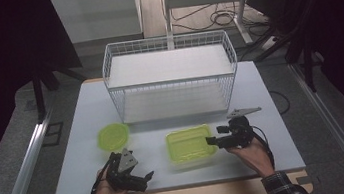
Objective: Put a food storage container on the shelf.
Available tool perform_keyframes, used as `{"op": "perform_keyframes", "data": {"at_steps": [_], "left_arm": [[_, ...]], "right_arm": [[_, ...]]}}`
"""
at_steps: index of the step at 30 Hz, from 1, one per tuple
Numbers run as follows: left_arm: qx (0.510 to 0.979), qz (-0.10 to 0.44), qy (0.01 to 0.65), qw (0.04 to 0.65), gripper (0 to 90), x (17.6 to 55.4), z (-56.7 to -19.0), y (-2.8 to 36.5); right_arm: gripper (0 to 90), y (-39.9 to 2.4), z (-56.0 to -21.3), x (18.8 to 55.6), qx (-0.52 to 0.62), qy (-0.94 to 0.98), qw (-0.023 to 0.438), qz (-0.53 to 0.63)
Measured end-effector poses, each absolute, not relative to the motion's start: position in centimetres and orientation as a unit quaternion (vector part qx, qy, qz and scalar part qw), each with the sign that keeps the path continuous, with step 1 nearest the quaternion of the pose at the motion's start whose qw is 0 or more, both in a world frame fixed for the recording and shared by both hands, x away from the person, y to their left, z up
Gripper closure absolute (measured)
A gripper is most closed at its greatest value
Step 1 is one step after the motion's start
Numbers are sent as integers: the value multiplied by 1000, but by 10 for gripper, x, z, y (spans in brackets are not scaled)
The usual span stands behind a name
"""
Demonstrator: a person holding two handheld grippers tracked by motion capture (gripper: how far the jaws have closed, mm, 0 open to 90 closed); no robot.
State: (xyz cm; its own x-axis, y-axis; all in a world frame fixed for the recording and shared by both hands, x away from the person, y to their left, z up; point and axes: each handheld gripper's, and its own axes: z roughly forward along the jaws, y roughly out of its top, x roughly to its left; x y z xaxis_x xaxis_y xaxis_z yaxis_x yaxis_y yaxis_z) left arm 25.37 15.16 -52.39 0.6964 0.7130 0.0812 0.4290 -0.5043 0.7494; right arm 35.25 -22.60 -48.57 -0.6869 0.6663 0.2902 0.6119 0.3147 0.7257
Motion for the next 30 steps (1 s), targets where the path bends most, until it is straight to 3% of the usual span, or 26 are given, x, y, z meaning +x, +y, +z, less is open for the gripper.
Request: {"op": "perform_keyframes", "data": {"at_steps": [13,24,30], "left_arm": [[854,202,326,352,20,253,-525,149],[863,211,309,340,20,251,-526,145],[863,213,307,339,20,251,-526,146]], "right_arm": [[514,-230,-504,372,424,801,-57,419],[764,-239,-512,378,453,757,-175,436],[798,-234,-507,376,458,759,-174,429]]}}
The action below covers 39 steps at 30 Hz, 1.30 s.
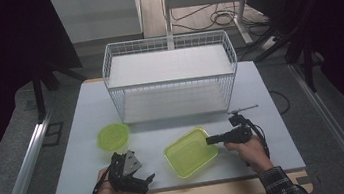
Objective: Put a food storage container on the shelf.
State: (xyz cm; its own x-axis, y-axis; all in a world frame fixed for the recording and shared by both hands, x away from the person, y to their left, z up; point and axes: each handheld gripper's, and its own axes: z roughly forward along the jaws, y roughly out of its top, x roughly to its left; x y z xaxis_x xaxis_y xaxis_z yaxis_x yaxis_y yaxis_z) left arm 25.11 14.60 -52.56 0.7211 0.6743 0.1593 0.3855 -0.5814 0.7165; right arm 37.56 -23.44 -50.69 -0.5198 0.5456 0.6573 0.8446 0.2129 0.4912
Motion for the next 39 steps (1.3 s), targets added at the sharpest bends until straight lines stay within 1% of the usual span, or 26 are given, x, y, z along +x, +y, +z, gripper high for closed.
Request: {"op": "perform_keyframes", "data": {"at_steps": [8,10,24,39], "left_arm": [[858,208,319,345,21,252,-525,149],[857,207,322,346,21,252,-524,149],[853,201,335,347,21,253,-524,152],[857,198,336,337,21,254,-526,151]], "right_arm": [[800,-242,-500,374,-474,-738,171,-449],[800,-245,-496,374,-475,-730,173,-460],[799,-248,-459,378,-470,-716,148,-495],[799,-245,-423,388,-463,-699,139,-527]]}}
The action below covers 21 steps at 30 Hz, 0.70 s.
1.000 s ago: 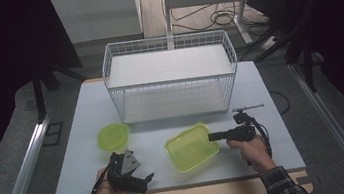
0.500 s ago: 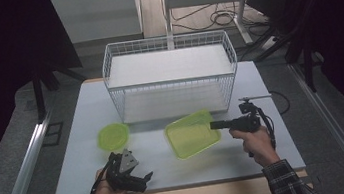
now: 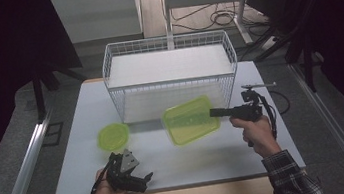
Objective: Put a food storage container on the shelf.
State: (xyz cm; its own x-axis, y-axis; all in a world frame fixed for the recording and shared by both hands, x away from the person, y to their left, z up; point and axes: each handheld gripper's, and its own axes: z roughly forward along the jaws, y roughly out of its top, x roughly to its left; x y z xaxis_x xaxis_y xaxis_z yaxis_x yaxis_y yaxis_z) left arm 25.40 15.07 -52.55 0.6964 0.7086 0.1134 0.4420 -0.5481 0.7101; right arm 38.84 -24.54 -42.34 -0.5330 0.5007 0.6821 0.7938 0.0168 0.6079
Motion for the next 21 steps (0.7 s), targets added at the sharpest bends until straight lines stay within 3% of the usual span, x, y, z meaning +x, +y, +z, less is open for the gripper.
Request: {"op": "perform_keyframes", "data": {"at_steps": [21], "left_arm": [[857,200,337,334,21,254,-526,151]], "right_arm": [[800,-235,-365,411,-451,-687,115,-558]]}}
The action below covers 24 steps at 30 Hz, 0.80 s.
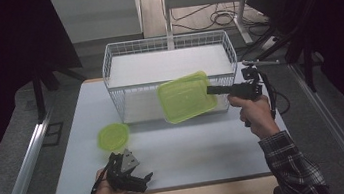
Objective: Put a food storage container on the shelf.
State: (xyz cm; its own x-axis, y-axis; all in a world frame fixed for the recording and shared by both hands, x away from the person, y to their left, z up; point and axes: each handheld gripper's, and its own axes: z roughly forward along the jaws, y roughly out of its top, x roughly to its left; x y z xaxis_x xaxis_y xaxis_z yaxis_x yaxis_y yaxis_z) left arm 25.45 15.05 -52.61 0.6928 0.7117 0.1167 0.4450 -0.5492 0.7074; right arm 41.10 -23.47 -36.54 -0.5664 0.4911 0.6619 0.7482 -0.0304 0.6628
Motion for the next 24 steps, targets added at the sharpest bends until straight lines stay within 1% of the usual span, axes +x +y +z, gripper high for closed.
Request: {"op": "perform_keyframes", "data": {"at_steps": [13,24], "left_arm": [[853,194,345,340,24,256,-525,154],[857,193,343,334,23,255,-526,153]], "right_arm": [[800,-214,-338,433,-456,-681,91,-566],[799,-196,-327,454,-474,-671,57,-567]]}}
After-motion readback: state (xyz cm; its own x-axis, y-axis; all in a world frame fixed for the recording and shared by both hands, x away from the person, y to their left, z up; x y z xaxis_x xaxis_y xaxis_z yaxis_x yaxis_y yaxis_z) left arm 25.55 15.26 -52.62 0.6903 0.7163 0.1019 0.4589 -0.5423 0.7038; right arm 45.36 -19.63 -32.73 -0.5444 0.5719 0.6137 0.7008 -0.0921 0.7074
